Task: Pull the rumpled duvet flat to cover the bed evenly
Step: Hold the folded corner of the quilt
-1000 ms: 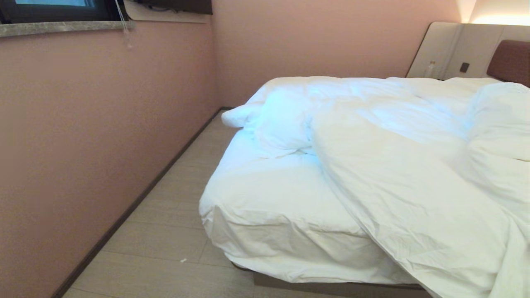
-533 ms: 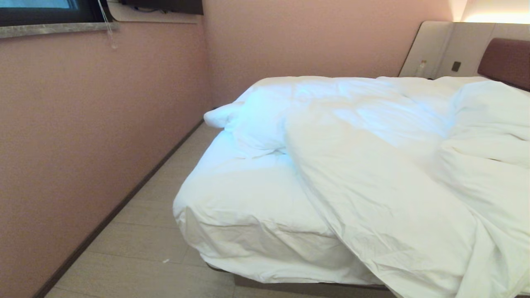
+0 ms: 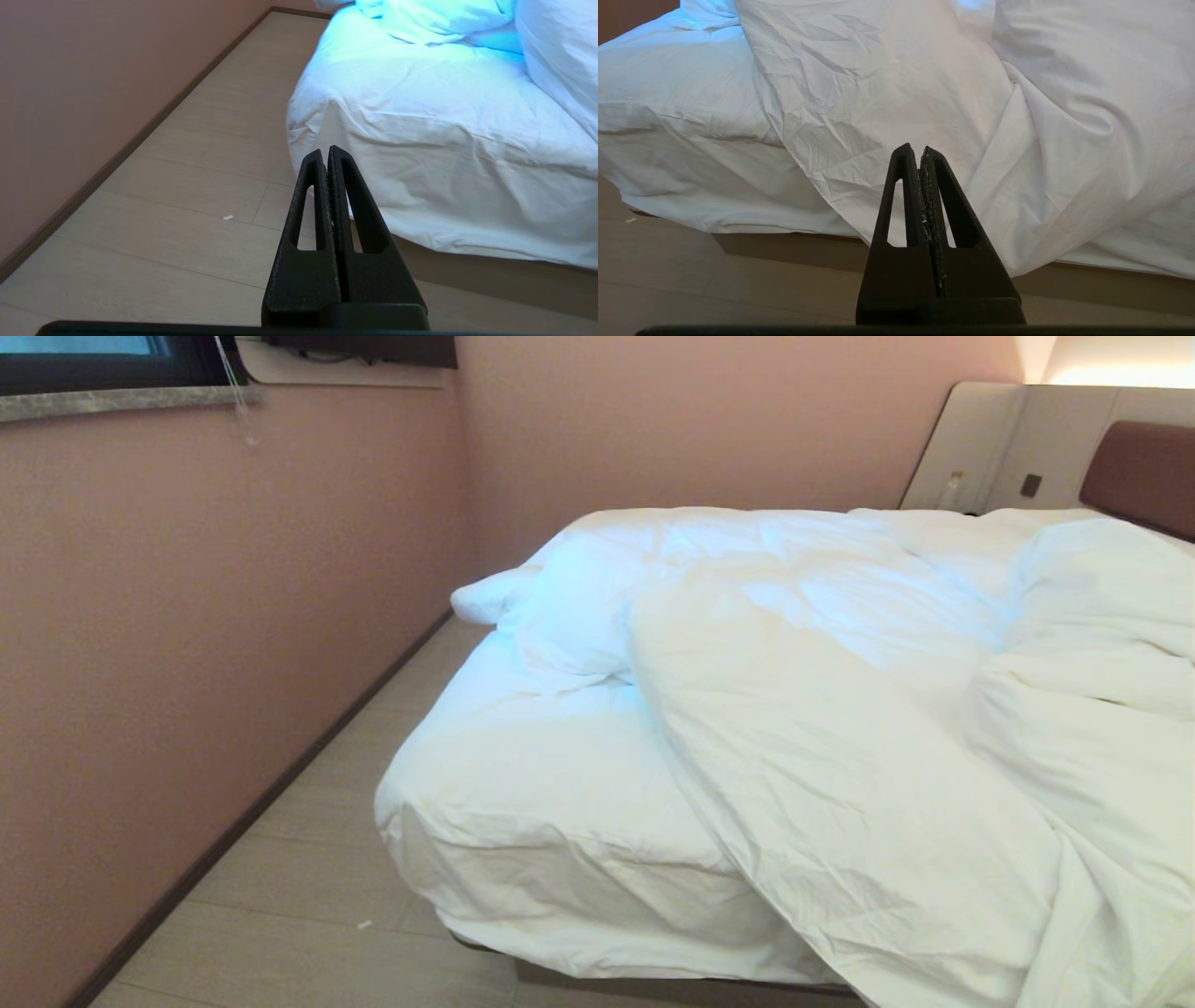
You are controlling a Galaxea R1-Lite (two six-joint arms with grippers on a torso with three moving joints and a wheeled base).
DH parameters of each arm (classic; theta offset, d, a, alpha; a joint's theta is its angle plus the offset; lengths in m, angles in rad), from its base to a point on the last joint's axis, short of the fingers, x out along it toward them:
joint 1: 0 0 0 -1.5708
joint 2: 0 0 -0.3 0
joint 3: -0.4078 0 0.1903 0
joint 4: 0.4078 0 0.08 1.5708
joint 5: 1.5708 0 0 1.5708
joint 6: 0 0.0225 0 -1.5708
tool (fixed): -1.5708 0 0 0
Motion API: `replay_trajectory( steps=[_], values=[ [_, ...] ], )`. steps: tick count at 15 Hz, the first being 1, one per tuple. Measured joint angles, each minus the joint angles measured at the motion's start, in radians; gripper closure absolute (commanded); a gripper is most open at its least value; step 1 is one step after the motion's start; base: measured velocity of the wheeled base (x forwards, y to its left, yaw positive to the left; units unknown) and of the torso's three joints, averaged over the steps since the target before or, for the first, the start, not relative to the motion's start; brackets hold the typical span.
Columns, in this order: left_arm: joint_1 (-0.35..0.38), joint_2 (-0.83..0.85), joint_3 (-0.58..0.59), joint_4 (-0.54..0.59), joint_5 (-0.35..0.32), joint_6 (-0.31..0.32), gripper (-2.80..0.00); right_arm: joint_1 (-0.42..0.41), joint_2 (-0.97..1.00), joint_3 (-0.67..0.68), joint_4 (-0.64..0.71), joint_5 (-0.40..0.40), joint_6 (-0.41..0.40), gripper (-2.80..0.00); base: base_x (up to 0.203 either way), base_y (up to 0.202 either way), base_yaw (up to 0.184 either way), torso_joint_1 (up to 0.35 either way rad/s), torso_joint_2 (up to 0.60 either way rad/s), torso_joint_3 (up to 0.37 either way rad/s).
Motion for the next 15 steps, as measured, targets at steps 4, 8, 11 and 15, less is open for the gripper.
replay_trajectory(
  steps=[4, 8, 11, 15],
  values=[
    [0.000, 0.000, 0.000, 0.000, 0.000, 0.001, 0.00, 0.000, 0.000, 0.000, 0.000, 0.000, 0.000, 0.00, 0.000, 0.000, 0.000, 0.000, 0.00, 0.000],
    [0.000, 0.000, 0.000, 0.001, 0.000, 0.004, 0.00, 0.000, 0.000, 0.000, 0.000, 0.000, 0.000, 0.00, 0.160, 0.000, -0.002, 0.003, 0.00, 0.004],
    [0.001, 0.000, 0.000, 0.000, 0.000, 0.002, 0.00, 0.000, 0.000, 0.000, 0.000, 0.000, -0.001, 0.00, 0.196, 0.000, 0.000, 0.000, 0.00, -0.002],
    [0.000, 0.000, 0.000, 0.001, 0.001, 0.000, 0.00, 0.000, 0.000, 0.000, 0.000, 0.000, -0.003, 0.00, 0.056, 0.000, 0.000, 0.003, 0.00, 0.003]
  ],
)
